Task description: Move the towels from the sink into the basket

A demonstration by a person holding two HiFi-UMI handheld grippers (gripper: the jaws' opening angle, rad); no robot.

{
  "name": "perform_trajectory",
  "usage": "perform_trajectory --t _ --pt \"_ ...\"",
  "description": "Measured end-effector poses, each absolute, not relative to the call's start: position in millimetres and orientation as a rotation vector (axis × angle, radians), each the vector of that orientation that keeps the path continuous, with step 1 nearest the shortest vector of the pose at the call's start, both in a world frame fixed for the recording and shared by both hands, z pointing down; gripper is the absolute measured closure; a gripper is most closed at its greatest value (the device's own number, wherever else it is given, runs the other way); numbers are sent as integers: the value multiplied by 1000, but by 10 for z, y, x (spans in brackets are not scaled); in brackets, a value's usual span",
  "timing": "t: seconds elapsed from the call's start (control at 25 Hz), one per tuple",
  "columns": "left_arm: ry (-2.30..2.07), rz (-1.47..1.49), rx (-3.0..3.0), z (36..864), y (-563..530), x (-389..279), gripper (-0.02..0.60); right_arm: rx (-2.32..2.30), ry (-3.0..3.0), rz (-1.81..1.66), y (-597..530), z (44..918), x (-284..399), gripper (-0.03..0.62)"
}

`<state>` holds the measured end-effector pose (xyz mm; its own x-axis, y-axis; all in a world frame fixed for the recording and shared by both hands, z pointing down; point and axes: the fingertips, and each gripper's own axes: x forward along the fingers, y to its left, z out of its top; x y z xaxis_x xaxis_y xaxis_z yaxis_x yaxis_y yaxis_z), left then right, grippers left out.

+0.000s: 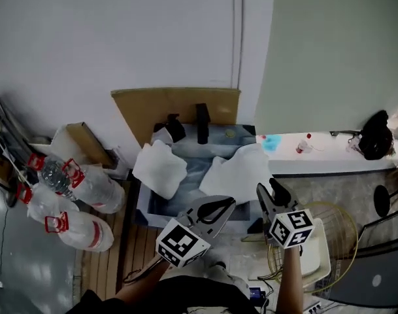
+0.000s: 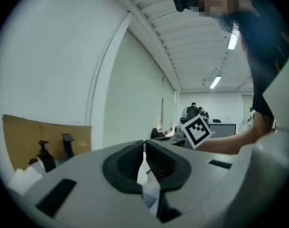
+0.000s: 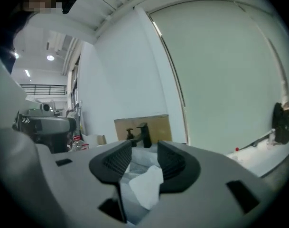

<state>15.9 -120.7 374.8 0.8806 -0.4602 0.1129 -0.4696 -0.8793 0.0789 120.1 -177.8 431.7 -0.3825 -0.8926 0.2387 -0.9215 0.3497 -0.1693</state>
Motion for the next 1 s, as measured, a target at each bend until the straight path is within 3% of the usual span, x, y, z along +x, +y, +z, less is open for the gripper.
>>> perform_trajectory --t 0.48,0.68,1.0 --pt "-1141 127 2781 3887 -1892 -1875 574 1149 -2672 412 -2543 4645 -1549 410" --pt "-1280 105 2691 3962 -2021 -2511 574 1009 -2636 425 -2690 4987 -2210 387" --pt "-1444 100 2556 4137 -2092 -3223 574 972 -2430 431 -2983 5776 -2777 289"
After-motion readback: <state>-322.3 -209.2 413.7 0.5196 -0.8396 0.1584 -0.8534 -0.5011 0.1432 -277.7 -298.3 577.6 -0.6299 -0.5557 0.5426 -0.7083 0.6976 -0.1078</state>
